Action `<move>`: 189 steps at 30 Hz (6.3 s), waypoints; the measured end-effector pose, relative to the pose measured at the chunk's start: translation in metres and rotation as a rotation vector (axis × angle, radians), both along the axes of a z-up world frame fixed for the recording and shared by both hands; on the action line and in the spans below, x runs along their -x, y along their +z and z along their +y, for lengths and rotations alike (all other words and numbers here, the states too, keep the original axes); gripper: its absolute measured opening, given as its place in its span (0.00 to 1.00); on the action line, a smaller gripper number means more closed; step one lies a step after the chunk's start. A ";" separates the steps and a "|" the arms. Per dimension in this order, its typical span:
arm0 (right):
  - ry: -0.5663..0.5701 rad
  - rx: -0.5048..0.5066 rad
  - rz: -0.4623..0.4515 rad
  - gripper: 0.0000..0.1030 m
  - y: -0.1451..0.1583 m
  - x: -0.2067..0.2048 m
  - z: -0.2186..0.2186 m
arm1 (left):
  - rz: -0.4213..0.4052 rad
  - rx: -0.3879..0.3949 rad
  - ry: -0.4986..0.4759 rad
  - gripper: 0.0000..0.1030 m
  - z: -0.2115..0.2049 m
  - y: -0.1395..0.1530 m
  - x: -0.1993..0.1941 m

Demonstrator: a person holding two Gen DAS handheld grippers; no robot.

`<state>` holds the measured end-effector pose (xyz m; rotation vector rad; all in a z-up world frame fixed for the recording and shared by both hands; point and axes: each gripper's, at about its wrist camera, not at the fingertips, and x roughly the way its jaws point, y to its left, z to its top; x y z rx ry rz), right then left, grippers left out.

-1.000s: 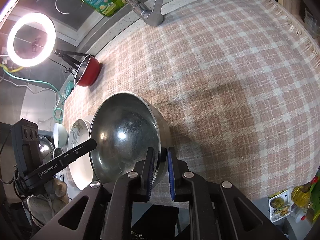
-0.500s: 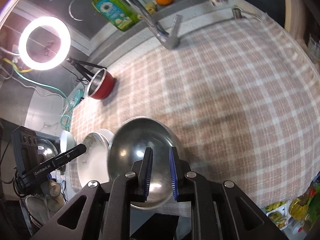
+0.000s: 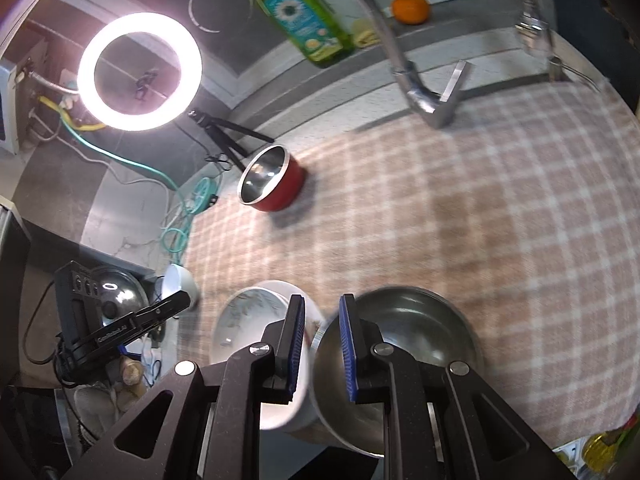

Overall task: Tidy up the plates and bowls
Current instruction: 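Open both grippers and lift them off the large steel bowl, then move both grippers to the red-bottomed steel bowl by the sink, then close both grippers on the rim of the red-bottomed steel bowl, then lift the red-bottomed bowl and carry it over the large steel bowl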

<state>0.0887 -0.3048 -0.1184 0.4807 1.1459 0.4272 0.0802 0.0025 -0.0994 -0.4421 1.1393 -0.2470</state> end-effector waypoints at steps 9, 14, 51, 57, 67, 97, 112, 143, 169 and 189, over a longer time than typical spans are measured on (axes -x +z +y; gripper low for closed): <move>0.041 0.018 -0.042 0.25 0.023 -0.039 0.050 | 0.001 0.010 0.020 0.12 0.036 0.005 -0.030; 0.021 0.004 -0.005 0.25 0.018 -0.070 0.073 | 0.012 0.024 0.008 0.12 0.049 0.002 -0.054; -0.037 0.175 0.138 0.25 -0.071 -0.211 0.150 | 0.126 -0.044 -0.089 0.16 0.044 -0.072 -0.202; -0.031 0.188 0.146 0.25 -0.078 -0.218 0.152 | 0.136 -0.045 -0.101 0.16 0.039 -0.080 -0.209; -0.037 0.196 0.161 0.18 -0.087 -0.223 0.151 | 0.132 -0.051 -0.101 0.16 0.038 -0.084 -0.212; -0.018 0.196 0.134 0.05 -0.073 -0.212 0.153 | 0.092 -0.065 -0.104 0.07 0.031 -0.067 -0.201; -0.013 0.181 0.100 0.05 -0.043 -0.191 0.142 | 0.043 -0.045 -0.105 0.07 0.025 -0.037 -0.177; -0.012 0.177 0.047 0.05 0.014 -0.083 0.058 | -0.051 -0.014 -0.165 0.07 -0.054 0.016 -0.071; -0.061 0.189 0.091 0.05 0.001 -0.004 -0.018 | -0.029 0.008 -0.248 0.08 -0.127 0.007 -0.003; -0.060 0.199 0.156 0.05 -0.029 0.019 -0.044 | 0.045 0.002 -0.281 0.08 -0.157 -0.022 0.015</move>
